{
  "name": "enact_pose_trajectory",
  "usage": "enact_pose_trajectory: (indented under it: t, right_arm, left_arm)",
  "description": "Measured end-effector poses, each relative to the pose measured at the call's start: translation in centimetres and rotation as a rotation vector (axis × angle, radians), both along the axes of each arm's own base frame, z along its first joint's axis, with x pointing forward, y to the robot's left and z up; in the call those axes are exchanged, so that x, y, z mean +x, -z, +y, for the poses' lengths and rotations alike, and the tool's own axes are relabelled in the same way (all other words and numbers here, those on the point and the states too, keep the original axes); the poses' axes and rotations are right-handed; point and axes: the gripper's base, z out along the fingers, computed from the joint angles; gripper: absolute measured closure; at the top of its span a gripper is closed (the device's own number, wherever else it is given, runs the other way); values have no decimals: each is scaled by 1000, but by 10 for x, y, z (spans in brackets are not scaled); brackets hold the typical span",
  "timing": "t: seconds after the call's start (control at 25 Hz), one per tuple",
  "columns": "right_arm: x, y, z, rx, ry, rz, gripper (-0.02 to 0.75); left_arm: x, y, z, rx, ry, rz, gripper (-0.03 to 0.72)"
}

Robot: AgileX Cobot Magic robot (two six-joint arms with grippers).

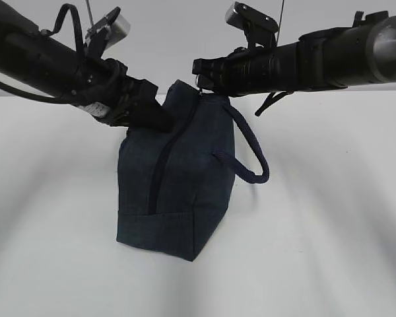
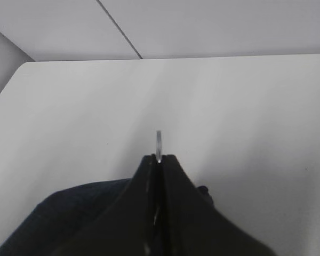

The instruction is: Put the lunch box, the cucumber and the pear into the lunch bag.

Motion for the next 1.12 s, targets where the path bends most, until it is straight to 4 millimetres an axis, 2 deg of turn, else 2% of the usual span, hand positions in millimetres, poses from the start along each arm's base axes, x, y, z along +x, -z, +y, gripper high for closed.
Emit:
enact_pose_trajectory:
  t: [0.08, 0.2, 0.56, 0.8, 1.12]
  right_arm:
    - [0, 0, 0, 14, 8, 9, 738]
    - [2, 0, -2, 30, 50, 26, 738]
    - [4, 5, -4, 91, 122, 80, 738]
    - [5, 10, -4, 118, 141, 113, 738]
    - [11, 13, -17, 161, 208, 150, 738]
  left_arm:
    - [0, 0, 0, 11, 6, -5, 655]
    - [0, 1, 1, 19, 10, -7, 678]
    - [-6, -11, 4, 52, 38, -51, 685]
    - [-8, -11, 4, 53, 58, -39, 685]
    - [-13, -12, 4, 51, 92, -13, 685]
